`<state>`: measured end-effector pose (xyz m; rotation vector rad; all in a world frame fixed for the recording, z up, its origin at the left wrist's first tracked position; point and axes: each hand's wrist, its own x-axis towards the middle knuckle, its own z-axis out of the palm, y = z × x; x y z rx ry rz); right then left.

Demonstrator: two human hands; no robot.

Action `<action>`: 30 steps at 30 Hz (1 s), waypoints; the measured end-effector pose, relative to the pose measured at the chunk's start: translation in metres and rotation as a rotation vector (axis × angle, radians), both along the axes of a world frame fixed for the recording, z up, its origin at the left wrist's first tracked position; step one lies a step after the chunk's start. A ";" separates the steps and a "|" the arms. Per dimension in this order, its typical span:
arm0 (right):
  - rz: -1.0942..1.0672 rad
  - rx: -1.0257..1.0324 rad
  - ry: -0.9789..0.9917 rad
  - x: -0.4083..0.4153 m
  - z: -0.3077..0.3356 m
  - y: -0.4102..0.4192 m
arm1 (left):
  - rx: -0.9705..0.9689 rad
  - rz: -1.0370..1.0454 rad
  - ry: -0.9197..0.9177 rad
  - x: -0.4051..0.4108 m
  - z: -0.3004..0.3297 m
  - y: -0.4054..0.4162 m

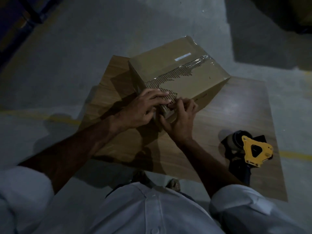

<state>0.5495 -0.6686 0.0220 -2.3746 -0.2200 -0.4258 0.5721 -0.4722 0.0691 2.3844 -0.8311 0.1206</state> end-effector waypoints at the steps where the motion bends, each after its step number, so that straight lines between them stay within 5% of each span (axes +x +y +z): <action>1: 0.002 0.021 0.024 -0.001 0.002 0.001 | -0.015 -0.009 0.013 0.000 -0.001 0.001; 9: 0.219 -0.163 -0.017 0.001 0.022 -0.035 | 0.018 -0.021 -0.153 0.018 -0.012 -0.004; 15: 0.129 -0.295 -0.090 0.002 0.013 -0.030 | 0.091 -0.204 -0.339 0.045 -0.019 0.006; 23: 0.219 -0.351 -0.020 0.001 0.040 -0.034 | 0.108 -0.188 -0.236 0.043 -0.018 0.007; 30: 0.196 -0.259 -0.074 0.008 0.037 -0.040 | 0.065 -0.164 -0.322 0.044 -0.028 -0.003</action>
